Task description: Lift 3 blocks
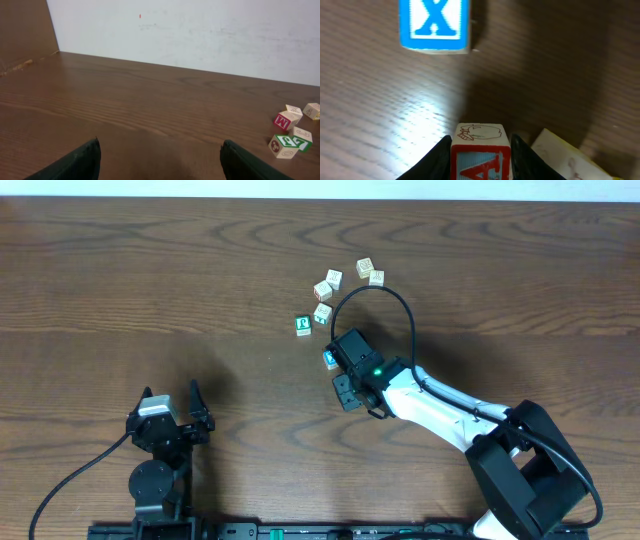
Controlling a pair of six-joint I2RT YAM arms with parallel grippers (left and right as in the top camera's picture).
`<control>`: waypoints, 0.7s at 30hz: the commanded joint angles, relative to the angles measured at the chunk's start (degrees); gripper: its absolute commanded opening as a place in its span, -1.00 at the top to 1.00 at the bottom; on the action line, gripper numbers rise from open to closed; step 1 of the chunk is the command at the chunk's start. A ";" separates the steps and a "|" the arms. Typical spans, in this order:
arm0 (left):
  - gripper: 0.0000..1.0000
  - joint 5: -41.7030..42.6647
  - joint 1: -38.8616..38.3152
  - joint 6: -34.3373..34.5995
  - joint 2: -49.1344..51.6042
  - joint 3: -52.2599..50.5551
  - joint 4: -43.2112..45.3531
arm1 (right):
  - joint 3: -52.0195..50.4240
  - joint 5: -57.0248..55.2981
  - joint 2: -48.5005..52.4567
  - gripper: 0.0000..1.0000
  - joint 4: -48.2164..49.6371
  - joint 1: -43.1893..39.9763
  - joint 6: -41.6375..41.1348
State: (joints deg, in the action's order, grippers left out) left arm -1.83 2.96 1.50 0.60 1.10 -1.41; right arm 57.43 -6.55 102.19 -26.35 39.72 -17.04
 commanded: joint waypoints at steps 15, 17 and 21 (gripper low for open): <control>-0.54 -0.28 0.13 0.11 -0.26 -0.87 -2.38 | 1.03 -5.86 0.15 -0.07 1.05 0.46 -3.93; -0.54 -0.28 0.13 0.11 -0.26 -0.87 -2.38 | 1.07 -4.83 0.15 -0.09 1.55 0.50 -3.23; -0.53 -0.28 0.13 0.11 -0.26 -0.87 -2.38 | 1.68 -2.82 0.11 -0.11 1.68 0.50 -2.16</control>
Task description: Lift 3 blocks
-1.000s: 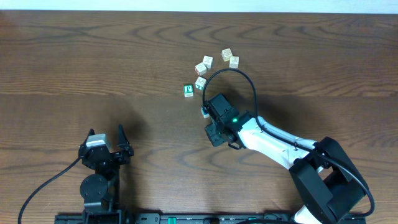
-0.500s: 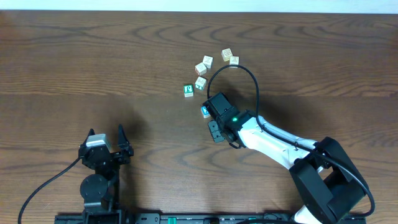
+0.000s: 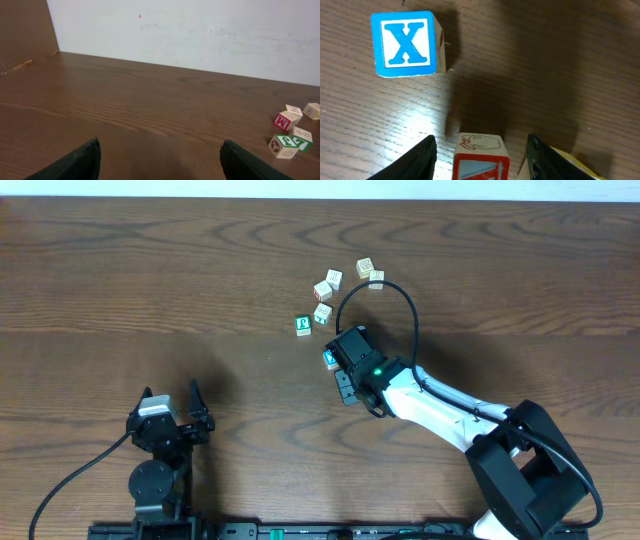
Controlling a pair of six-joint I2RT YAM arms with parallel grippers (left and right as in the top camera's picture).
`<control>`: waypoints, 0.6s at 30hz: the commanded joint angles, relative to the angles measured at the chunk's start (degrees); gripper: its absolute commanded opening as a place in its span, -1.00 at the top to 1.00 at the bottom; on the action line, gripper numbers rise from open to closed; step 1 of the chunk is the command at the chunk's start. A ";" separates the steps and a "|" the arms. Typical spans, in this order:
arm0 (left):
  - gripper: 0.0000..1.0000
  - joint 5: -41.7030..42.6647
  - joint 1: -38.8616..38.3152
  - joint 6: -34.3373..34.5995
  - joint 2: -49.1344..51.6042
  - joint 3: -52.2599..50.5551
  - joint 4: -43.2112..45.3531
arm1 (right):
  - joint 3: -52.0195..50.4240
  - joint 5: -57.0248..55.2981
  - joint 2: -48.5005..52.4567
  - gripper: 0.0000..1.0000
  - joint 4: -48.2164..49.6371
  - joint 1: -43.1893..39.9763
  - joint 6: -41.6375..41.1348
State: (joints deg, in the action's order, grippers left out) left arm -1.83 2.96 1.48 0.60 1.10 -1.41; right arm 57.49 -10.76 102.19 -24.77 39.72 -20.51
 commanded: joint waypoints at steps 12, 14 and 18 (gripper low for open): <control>-0.53 7.82 0.13 0.11 -0.26 -0.87 -0.17 | 18.69 1.68 0.02 0.15 -15.72 -0.52 1.88; -0.54 7.91 0.13 0.17 -0.26 -0.87 -0.11 | 22.51 0.24 0.02 0.21 -20.57 -1.36 1.88; -0.53 14.43 0.13 2.12 -0.26 -0.63 -0.70 | 28.28 -0.35 0.02 0.34 -27.93 -3.87 1.36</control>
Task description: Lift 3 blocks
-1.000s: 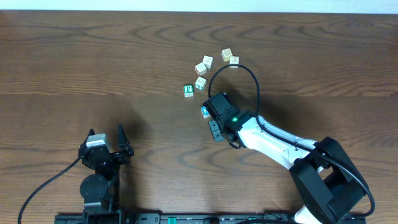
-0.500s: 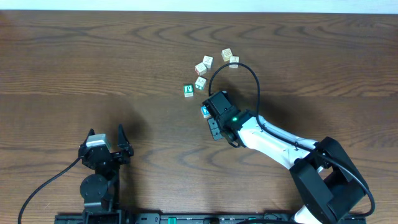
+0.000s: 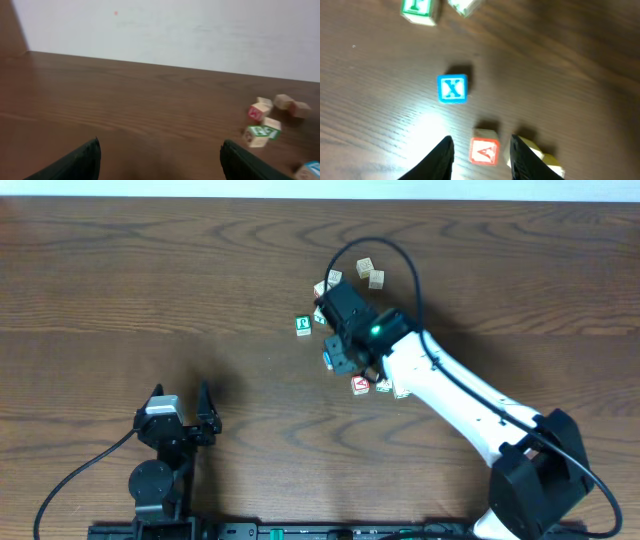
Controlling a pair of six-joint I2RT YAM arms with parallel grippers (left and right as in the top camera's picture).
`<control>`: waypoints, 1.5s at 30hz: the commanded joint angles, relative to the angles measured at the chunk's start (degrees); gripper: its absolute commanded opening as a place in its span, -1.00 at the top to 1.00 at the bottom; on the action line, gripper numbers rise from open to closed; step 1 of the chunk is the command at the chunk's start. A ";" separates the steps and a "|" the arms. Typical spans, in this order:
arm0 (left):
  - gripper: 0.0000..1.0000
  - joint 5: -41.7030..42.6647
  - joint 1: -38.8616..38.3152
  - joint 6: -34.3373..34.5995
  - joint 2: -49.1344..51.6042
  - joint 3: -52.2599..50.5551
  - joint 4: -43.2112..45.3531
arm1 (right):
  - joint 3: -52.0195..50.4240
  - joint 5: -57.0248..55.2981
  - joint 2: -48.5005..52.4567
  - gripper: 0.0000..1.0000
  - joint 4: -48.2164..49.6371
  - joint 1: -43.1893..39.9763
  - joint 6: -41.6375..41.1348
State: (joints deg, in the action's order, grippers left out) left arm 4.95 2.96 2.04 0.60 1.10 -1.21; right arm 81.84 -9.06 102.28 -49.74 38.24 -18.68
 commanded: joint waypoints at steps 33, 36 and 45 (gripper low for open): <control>-0.54 15.63 -20.31 1.68 75.36 37.81 -18.56 | -14.32 11.69 -2.43 0.97 -9.92 -28.39 0.79; -0.54 15.63 -20.31 1.68 75.28 37.81 -18.14 | -18.99 16.94 -2.43 0.97 -4.37 -28.11 3.54; -0.54 15.58 -20.31 1.68 75.28 37.81 -18.14 | -26.56 17.55 -2.43 0.95 6.19 -25.70 4.46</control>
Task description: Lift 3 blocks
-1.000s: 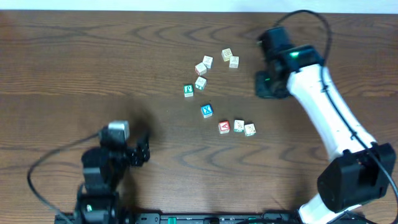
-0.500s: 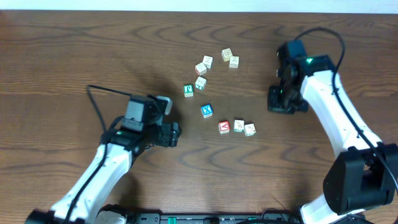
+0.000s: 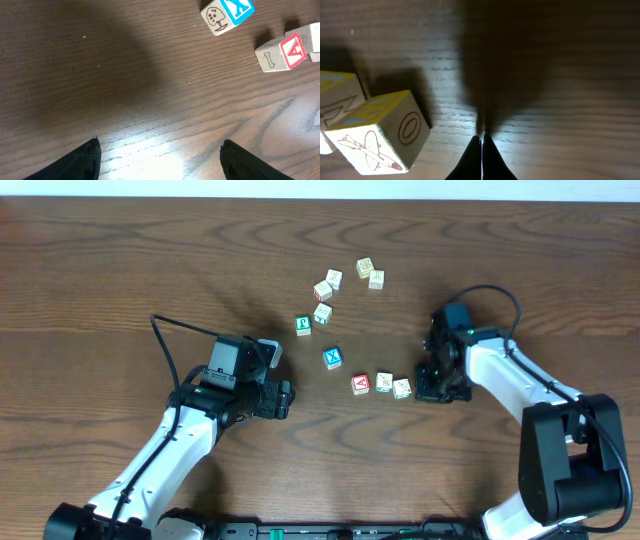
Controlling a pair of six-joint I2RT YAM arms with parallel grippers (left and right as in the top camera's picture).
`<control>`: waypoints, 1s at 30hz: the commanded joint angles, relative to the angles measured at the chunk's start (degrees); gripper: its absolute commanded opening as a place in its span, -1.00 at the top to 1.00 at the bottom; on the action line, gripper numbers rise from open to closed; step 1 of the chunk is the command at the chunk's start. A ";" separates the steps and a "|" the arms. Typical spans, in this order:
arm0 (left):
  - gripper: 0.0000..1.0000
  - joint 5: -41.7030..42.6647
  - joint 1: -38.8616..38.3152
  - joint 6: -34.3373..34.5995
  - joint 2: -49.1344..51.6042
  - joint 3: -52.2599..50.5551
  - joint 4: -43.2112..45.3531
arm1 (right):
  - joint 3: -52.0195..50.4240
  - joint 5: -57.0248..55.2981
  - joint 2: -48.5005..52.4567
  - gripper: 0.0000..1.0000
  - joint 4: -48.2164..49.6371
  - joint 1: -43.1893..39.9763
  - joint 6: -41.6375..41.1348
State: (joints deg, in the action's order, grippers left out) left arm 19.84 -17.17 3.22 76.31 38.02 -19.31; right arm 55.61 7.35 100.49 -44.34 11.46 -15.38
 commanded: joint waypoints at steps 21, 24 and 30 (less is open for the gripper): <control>-0.53 0.48 -0.17 0.50 -0.44 0.90 0.04 | -0.31 4.07 -0.63 0.92 4.17 4.76 0.63; -0.53 0.48 -0.17 0.50 -0.44 0.87 0.02 | -0.33 4.11 -0.63 0.97 0.96 4.83 0.61; -0.54 0.44 -0.17 0.48 -0.44 0.85 0.09 | -0.33 4.09 -0.63 0.98 -3.45 6.99 0.66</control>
State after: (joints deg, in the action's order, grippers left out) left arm 19.81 -17.15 3.22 76.31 38.02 -19.14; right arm 55.31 10.92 100.49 -47.51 16.86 -14.48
